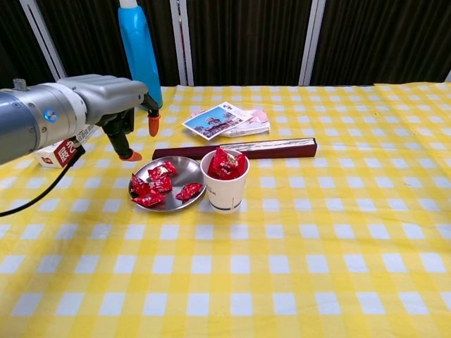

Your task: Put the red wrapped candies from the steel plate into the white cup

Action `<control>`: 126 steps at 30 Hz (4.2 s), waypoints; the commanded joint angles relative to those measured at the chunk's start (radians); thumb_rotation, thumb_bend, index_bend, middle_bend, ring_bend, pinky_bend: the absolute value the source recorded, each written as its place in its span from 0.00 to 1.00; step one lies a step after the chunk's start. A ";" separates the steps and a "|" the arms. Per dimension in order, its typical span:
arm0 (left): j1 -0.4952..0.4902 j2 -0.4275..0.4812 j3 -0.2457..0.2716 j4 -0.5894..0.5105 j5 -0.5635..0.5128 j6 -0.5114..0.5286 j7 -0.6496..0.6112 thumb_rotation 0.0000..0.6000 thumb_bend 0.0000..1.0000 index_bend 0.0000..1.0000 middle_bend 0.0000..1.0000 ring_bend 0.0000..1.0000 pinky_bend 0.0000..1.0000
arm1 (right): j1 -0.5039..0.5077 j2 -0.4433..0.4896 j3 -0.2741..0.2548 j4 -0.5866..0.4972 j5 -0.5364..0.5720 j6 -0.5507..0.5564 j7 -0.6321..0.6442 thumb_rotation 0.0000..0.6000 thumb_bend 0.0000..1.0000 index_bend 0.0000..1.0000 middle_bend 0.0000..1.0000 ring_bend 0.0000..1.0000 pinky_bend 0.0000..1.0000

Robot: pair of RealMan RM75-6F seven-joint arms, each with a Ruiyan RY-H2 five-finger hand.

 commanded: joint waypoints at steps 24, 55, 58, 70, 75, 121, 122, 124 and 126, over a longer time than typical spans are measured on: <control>-0.074 -0.232 -0.024 0.253 -0.080 -0.117 0.022 1.00 0.32 0.40 1.00 1.00 1.00 | -0.001 0.006 0.006 0.000 0.008 0.004 0.019 1.00 0.39 0.00 0.00 0.00 0.00; -0.032 -0.089 -0.019 0.092 0.016 -0.089 -0.036 1.00 0.47 0.54 1.00 1.00 1.00 | -0.001 0.005 0.005 -0.002 0.008 0.002 0.017 1.00 0.39 0.00 0.00 0.00 0.00; -0.031 -0.043 -0.035 0.023 0.042 -0.080 -0.047 1.00 0.47 0.54 1.00 1.00 1.00 | -0.001 0.003 0.005 -0.002 0.008 0.001 0.012 1.00 0.39 0.00 0.00 0.00 0.00; -0.080 -0.094 -0.078 -0.015 0.124 -0.063 -0.074 1.00 0.46 0.52 1.00 1.00 1.00 | -0.004 0.003 0.007 -0.002 0.012 0.006 0.009 1.00 0.39 0.00 0.00 0.00 0.00; -0.121 -0.145 -0.076 0.016 0.067 -0.078 -0.023 1.00 0.44 0.52 1.00 1.00 1.00 | -0.004 0.004 0.009 -0.001 0.013 0.008 0.016 1.00 0.39 0.00 0.00 0.00 0.00; 0.333 0.317 0.209 -0.325 0.532 0.294 -0.414 1.00 0.25 0.05 0.08 0.22 0.38 | -0.005 -0.010 0.013 0.033 0.016 0.009 -0.051 1.00 0.39 0.00 0.00 0.00 0.00; 0.360 0.341 0.240 -0.315 0.565 0.310 -0.429 1.00 0.24 0.02 0.05 0.17 0.34 | -0.005 -0.012 0.013 0.036 0.017 0.009 -0.060 1.00 0.39 0.00 0.00 0.00 0.00; 0.435 0.390 0.316 -0.271 0.664 0.361 -0.485 1.00 0.21 0.00 0.00 0.08 0.23 | -0.007 -0.019 0.015 0.042 0.024 0.009 -0.089 1.00 0.39 0.00 0.00 0.00 0.00; 0.492 0.412 0.362 -0.224 0.726 0.403 -0.535 1.00 0.19 0.00 0.00 0.02 0.13 | -0.009 -0.025 0.019 0.049 0.030 0.011 -0.122 1.00 0.39 0.00 0.00 0.00 0.00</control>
